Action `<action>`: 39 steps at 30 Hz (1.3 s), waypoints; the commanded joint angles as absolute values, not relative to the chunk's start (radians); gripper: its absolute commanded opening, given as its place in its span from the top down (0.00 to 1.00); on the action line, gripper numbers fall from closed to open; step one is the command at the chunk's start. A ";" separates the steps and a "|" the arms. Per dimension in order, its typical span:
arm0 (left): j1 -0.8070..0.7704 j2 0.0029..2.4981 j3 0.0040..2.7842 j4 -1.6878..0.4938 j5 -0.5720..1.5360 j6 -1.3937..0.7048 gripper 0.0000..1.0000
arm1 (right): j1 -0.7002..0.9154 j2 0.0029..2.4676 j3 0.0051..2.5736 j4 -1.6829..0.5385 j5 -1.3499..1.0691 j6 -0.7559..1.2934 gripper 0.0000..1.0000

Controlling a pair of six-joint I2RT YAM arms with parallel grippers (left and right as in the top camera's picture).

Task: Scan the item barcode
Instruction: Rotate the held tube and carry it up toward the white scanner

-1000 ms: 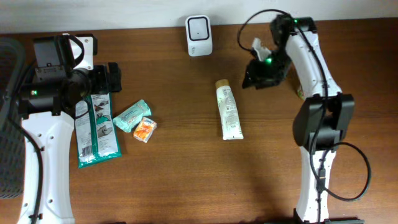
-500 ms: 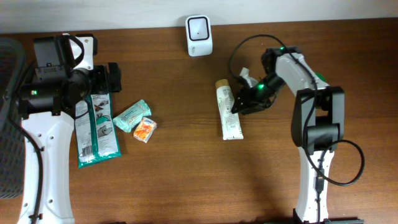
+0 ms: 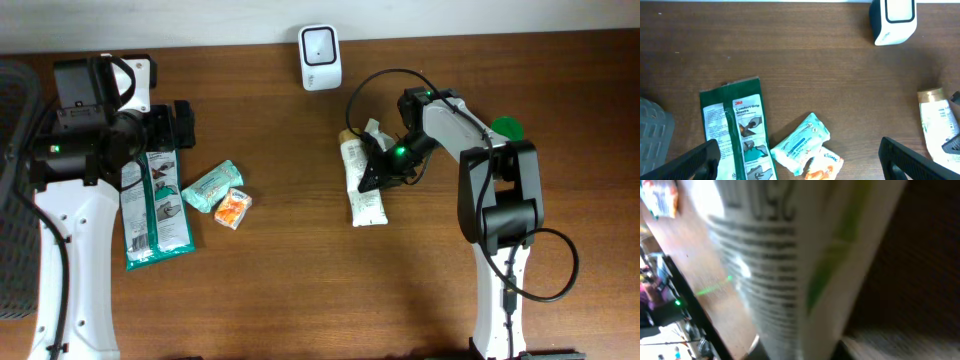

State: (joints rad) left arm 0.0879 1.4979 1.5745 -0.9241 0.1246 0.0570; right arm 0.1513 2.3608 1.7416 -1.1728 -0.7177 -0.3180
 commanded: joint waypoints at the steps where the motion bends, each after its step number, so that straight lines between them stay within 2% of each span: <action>1: 0.088 1.499 1.588 -0.922 0.135 0.066 0.01 | 0.149 2.383 1.740 -1.160 -0.617 -0.282 0.96; 6: 0.088 1.499 1.588 -0.922 0.135 0.066 0.01 | 0.159 2.324 1.826 -1.172 -0.577 -0.275 0.96; 12: 0.088 1.499 1.588 -0.922 0.135 0.066 0.01 | 0.226 2.225 1.859 -1.162 -0.363 -0.249 0.96; 17: 0.088 1.499 1.588 -0.922 0.135 0.066 0.01 | 0.229 2.127 1.876 -1.167 -0.617 -0.250 0.96; 24: 0.088 1.499 1.588 -0.922 0.135 0.066 0.01 | 0.208 1.958 1.974 -1.285 -0.802 -0.250 0.96; 34: 0.088 1.499 1.588 -0.922 0.135 0.066 0.01 | 0.209 1.834 2.024 -1.380 -0.835 -0.249 0.96; 39: 0.088 1.499 1.588 -0.922 0.135 0.066 0.01 | 0.247 1.839 2.040 -1.246 -0.612 -0.048 0.96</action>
State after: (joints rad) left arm 0.0879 1.4979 1.5745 -0.9241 0.1242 0.0570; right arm 0.2176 1.8523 2.0048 -1.2922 -0.7330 -0.1596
